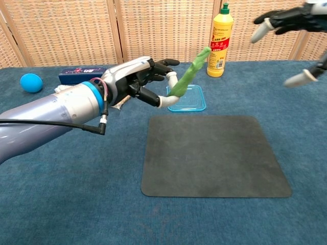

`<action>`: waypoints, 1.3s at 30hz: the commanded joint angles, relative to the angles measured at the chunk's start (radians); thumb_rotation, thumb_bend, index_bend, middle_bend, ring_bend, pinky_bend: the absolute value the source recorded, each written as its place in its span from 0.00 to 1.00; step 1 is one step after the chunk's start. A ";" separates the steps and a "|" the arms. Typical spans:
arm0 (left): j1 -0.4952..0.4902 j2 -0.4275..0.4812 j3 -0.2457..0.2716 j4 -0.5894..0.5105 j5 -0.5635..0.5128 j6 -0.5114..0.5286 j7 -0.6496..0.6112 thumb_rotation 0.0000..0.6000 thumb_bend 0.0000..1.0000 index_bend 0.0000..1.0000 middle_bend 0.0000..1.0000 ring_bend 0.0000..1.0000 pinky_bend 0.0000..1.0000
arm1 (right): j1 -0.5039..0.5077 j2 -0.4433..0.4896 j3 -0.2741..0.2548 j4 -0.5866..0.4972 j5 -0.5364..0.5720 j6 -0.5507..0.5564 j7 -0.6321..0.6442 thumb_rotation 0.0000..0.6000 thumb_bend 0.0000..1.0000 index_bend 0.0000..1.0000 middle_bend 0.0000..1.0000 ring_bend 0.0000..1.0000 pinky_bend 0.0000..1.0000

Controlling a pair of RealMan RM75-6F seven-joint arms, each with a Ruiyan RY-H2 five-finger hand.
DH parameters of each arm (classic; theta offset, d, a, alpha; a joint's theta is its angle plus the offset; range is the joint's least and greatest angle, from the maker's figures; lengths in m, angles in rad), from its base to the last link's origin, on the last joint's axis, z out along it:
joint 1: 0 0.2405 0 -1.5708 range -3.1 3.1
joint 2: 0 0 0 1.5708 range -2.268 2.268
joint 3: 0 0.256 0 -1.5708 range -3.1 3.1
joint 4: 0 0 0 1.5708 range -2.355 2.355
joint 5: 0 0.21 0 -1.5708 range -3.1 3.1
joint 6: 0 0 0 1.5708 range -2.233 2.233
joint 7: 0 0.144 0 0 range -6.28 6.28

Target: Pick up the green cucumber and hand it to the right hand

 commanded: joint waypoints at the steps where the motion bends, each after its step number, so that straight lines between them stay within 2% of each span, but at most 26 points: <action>1: -0.016 -0.013 -0.015 0.003 -0.021 -0.015 0.023 1.00 0.61 0.69 0.00 0.00 0.00 | 0.042 -0.053 0.017 0.031 -0.018 -0.006 -0.030 1.00 0.15 0.35 0.00 0.00 0.00; 12: -0.033 -0.026 -0.028 0.011 -0.060 -0.043 0.052 1.00 0.61 0.69 0.00 0.00 0.00 | 0.105 -0.149 0.010 0.097 -0.059 0.020 -0.088 1.00 0.27 0.47 0.00 0.00 0.00; 25: -0.041 -0.025 -0.028 0.000 -0.067 -0.050 0.067 1.00 0.61 0.69 0.00 0.00 0.00 | 0.149 -0.222 -0.021 0.158 -0.129 0.067 -0.189 1.00 0.31 0.49 0.00 0.00 0.00; 39: -0.045 -0.032 -0.031 -0.002 -0.084 -0.062 0.068 1.00 0.61 0.69 0.00 0.00 0.00 | 0.190 -0.255 -0.002 0.157 -0.098 0.076 -0.266 1.00 0.35 0.49 0.00 0.00 0.00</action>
